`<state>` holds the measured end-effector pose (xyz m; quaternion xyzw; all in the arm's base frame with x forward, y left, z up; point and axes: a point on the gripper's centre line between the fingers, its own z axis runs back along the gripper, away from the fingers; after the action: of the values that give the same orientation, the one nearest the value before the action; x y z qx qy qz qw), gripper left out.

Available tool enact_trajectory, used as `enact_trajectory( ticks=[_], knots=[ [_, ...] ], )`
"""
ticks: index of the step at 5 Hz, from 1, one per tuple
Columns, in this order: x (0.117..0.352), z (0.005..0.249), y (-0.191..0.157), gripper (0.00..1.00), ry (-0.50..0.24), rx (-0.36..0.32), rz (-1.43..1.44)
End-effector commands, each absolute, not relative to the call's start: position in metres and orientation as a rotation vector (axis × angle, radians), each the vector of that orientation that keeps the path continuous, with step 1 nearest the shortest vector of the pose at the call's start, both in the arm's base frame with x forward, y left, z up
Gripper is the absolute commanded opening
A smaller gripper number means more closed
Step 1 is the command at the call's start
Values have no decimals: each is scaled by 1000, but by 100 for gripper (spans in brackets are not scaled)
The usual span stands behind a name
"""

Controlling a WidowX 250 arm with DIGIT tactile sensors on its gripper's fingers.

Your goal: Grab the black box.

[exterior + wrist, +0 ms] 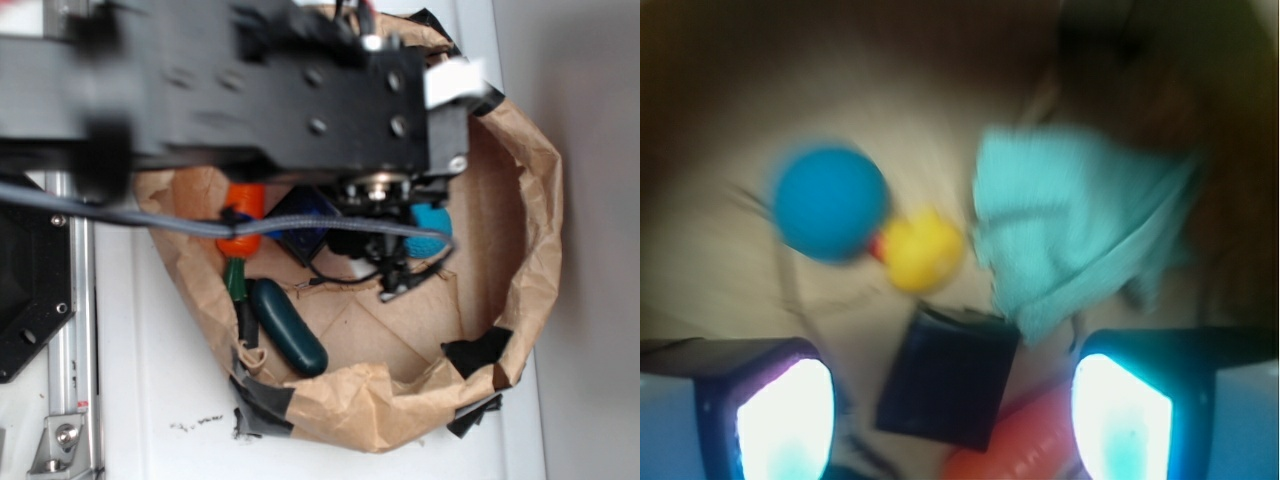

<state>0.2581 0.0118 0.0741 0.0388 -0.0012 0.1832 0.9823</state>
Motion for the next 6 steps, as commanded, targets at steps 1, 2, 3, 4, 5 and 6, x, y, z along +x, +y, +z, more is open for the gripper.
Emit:
enact_trajectory(
  ticks=[1,2,3,4,5,6],
  knots=[
    [214,23,21,100,61,132,277],
    [232,15,11,100,41,129,236],
    [252,13,-9,100,21,152,149],
    [269,38,-22,100,-62,173,60],
    [279,77,-20,100,-155,200,-53],
    [278,104,-7,100,-219,243,-55]
  ],
)
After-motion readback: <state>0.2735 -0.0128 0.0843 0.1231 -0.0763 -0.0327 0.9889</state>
